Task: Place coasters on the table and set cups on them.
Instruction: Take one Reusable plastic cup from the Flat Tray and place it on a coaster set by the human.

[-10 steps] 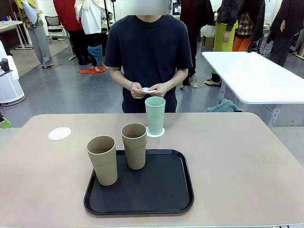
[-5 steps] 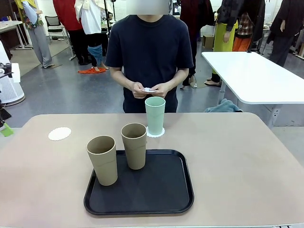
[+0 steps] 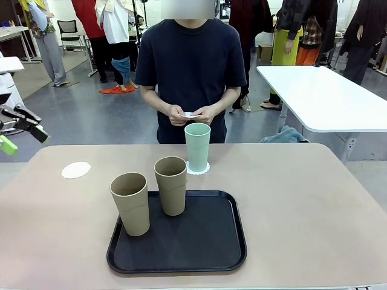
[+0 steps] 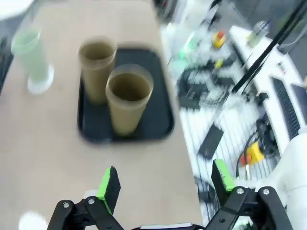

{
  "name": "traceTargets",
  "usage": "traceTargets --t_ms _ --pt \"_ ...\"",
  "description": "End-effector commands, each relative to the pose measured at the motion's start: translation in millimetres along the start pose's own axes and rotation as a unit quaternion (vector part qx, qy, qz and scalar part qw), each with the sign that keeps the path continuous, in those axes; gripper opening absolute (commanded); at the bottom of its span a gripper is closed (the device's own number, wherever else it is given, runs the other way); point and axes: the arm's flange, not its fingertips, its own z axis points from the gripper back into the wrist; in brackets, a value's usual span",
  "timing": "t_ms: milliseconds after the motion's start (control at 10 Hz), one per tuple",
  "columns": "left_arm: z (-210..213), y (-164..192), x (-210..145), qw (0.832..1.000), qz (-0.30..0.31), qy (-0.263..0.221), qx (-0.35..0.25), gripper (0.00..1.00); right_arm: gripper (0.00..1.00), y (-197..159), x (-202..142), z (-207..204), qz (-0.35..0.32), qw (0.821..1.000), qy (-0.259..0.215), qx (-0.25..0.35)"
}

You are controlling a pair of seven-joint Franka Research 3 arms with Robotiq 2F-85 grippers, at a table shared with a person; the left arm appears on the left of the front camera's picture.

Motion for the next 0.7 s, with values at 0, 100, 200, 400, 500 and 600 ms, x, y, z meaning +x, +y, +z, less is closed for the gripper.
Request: traceTargets --t_ms 0,100,200,400,500,600 --pt "6 4 -23 0.991 0.007 -0.124 -0.041 1.00 1.00 -1 -1 -1 0.000 1.000 -0.002 0.004" --pt "2 -6 -37 0.984 0.005 -0.178 -0.002 1.00 1.00 -1 -1 -1 0.000 1.000 -0.002 0.004" --pt "1 -12 -41 0.985 -0.015 -0.166 0.039 1.00 1.00 -1 -1 -1 0.000 1.000 -0.002 0.004" --pt "7 -6 -39 0.986 -0.008 -0.164 -0.001 1.00 1.00 -1 -1 -1 0.000 1.000 -0.002 0.004" --pt "7 -6 -39 0.986 -0.008 -0.164 -0.001 1.00 1.00 -1 -1 -1 0.000 1.000 -0.002 0.004" --pt "7 -6 -39 0.986 -0.008 -0.164 -0.001 1.00 1.00 -1 -1 -1 0.000 1.000 -0.002 0.004"
